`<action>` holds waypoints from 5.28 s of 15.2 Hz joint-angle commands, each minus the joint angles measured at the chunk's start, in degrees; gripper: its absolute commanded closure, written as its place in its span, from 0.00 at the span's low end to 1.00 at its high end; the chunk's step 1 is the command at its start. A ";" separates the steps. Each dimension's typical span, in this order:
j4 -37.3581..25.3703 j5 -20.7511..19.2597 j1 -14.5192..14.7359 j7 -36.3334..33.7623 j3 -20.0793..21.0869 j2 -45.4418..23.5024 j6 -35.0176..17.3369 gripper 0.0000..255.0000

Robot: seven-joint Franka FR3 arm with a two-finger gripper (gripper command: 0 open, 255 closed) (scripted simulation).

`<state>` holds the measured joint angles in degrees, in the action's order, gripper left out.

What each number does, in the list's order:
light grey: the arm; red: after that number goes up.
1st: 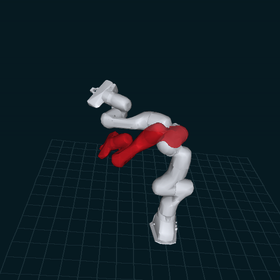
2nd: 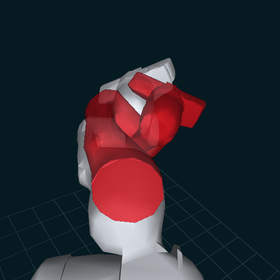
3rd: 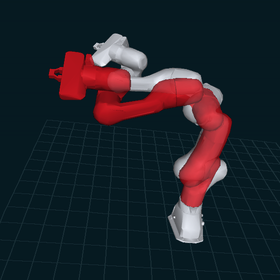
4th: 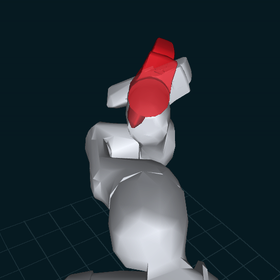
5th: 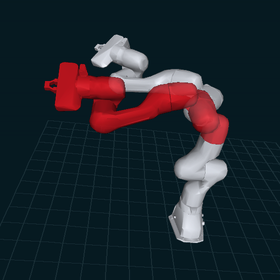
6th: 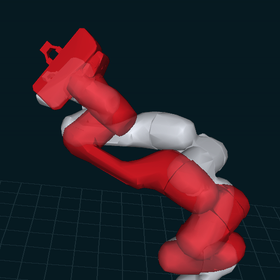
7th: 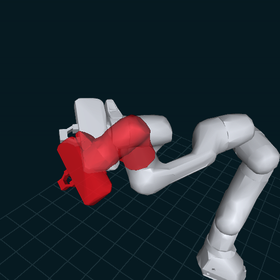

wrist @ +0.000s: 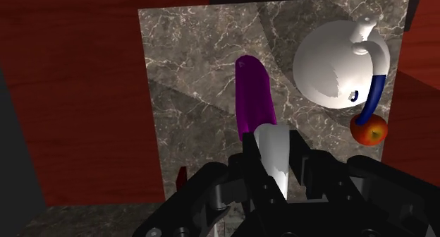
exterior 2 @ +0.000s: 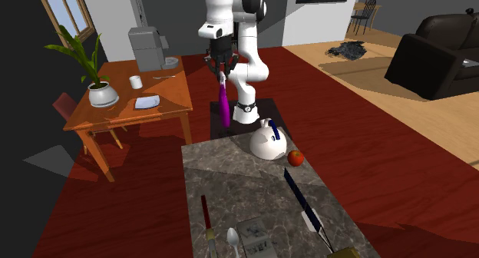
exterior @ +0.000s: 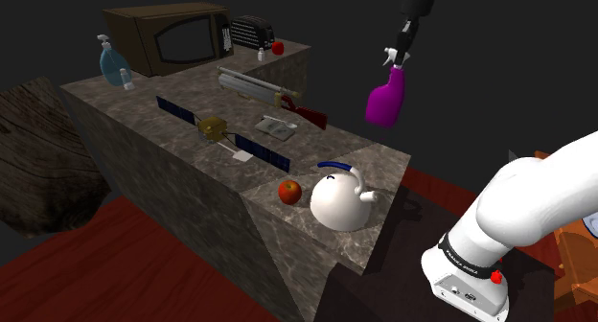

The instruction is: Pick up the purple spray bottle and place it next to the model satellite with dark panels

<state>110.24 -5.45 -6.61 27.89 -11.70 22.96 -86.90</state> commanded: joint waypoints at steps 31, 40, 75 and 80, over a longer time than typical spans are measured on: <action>-23.71 4.42 5.92 -13.36 8.28 -17.46 6.87 1.00; -33.57 4.81 10.15 -21.90 12.51 -30.23 4.06 1.00; -33.20 3.54 15.85 -30.49 15.27 -47.94 -13.90 1.00; -29.62 3.51 15.80 -30.55 15.25 -48.12 -17.66 1.00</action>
<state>79.72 -1.93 9.23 -2.71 3.57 -25.19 -103.65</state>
